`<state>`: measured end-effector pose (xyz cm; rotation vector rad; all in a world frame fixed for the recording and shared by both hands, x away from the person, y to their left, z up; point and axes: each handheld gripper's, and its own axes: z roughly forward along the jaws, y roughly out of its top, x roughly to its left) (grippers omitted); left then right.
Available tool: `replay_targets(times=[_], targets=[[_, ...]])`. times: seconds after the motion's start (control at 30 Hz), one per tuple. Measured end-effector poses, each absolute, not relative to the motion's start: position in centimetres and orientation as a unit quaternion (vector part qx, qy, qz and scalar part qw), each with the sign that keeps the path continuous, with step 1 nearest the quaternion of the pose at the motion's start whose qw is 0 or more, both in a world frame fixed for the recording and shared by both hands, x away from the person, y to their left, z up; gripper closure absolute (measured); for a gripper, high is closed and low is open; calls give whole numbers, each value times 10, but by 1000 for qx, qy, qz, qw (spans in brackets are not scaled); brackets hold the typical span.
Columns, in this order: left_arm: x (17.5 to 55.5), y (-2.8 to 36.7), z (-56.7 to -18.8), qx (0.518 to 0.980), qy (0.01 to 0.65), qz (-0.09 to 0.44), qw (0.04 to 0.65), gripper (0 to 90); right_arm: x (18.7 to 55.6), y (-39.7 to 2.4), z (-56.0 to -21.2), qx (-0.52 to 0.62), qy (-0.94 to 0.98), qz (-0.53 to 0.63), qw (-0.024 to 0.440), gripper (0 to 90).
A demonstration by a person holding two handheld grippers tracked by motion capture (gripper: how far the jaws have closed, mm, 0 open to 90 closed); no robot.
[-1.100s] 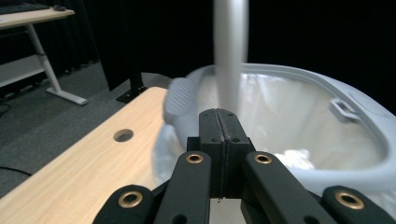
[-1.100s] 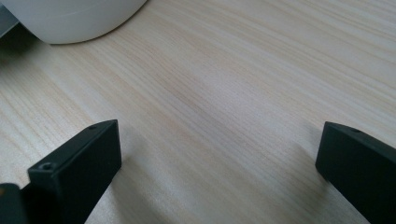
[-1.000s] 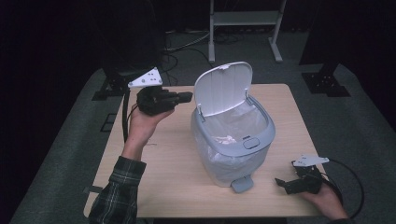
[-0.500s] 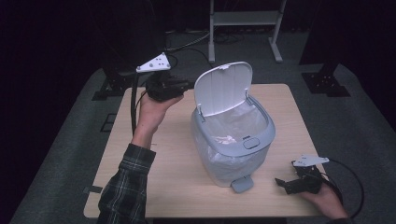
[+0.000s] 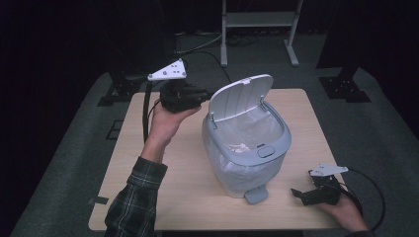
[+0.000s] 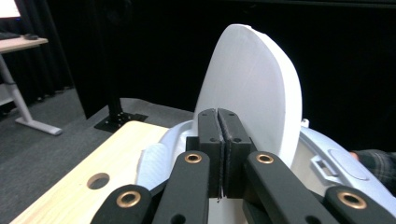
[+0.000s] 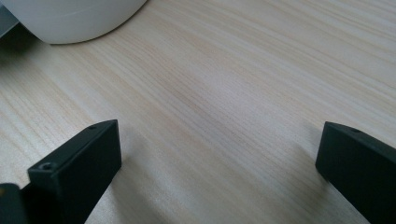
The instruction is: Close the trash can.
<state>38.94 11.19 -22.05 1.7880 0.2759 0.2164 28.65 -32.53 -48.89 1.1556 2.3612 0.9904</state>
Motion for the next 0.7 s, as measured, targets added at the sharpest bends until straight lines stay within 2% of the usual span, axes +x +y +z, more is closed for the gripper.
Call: replay_targets(times=[0.7], targets=[[365,73,-228,799,68,44,595,888,287,-325,-489,405,829,348,166,0]])
